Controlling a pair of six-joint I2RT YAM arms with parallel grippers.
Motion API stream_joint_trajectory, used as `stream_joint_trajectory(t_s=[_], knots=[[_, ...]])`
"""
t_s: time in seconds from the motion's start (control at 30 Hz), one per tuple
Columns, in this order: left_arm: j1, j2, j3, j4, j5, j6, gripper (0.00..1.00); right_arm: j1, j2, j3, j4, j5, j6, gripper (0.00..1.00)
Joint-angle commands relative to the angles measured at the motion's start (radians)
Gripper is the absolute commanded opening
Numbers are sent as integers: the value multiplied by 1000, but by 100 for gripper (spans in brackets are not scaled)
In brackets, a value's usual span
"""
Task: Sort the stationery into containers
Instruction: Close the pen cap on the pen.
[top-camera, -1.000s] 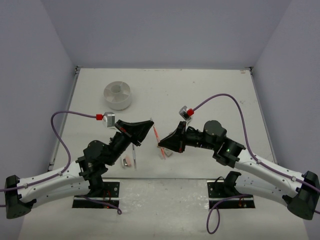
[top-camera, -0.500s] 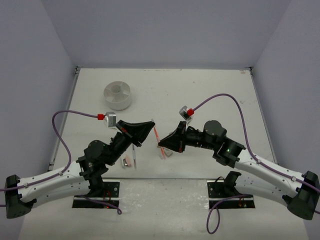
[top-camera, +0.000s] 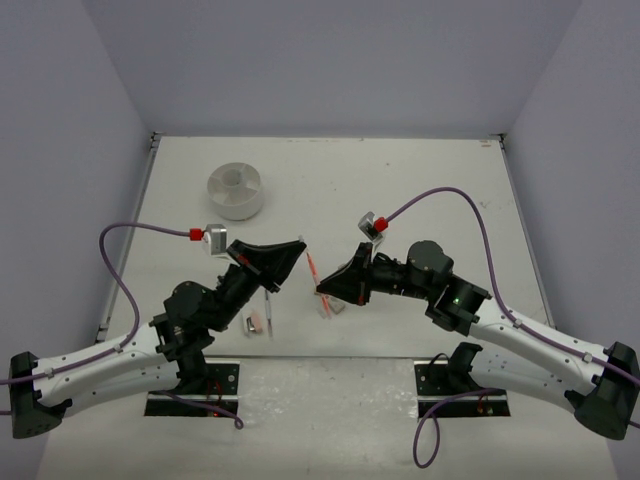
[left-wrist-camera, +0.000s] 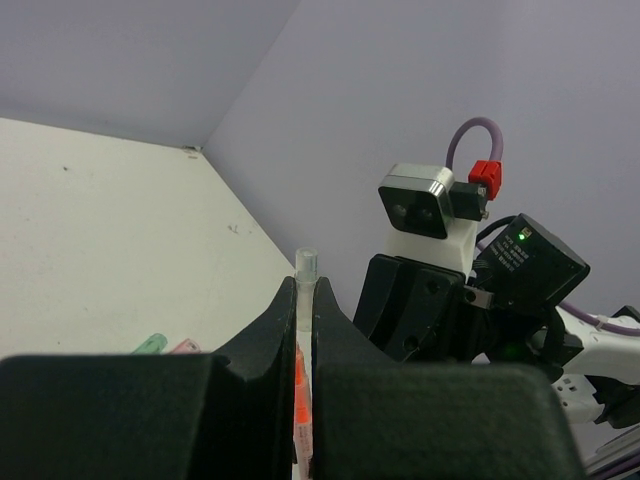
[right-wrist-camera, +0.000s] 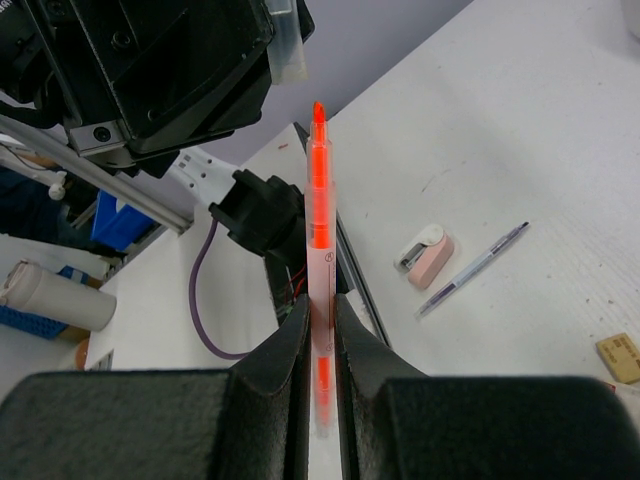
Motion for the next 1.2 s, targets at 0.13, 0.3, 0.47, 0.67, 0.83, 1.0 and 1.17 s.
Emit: stream_joint_trajectory(t_s=[0.13, 0.3, 0.47, 0.67, 0.83, 1.0, 1.17], knots=[[2, 11, 25, -7, -15, 14, 0, 1, -28, 51, 18, -11, 2, 0], [2, 19, 20, -4, -5, 9, 0, 1, -29, 49, 14, 2, 1, 0], [2, 21, 19, -8, 2, 2, 0, 2, -30, 51, 15, 10, -2, 0], [2, 50, 18, -1, 42, -40, 0, 2, -26, 62, 18, 43, -15, 0], [2, 62, 7, 0, 57, -71, 0, 2, -40, 80, 15, 84, -24, 0], [2, 82, 1, 7, 75, -99, 0, 1, -32, 113, 16, 125, -42, 0], [2, 88, 14, -29, 66, -84, 0, 2, -29, 150, -3, 159, -66, 0]])
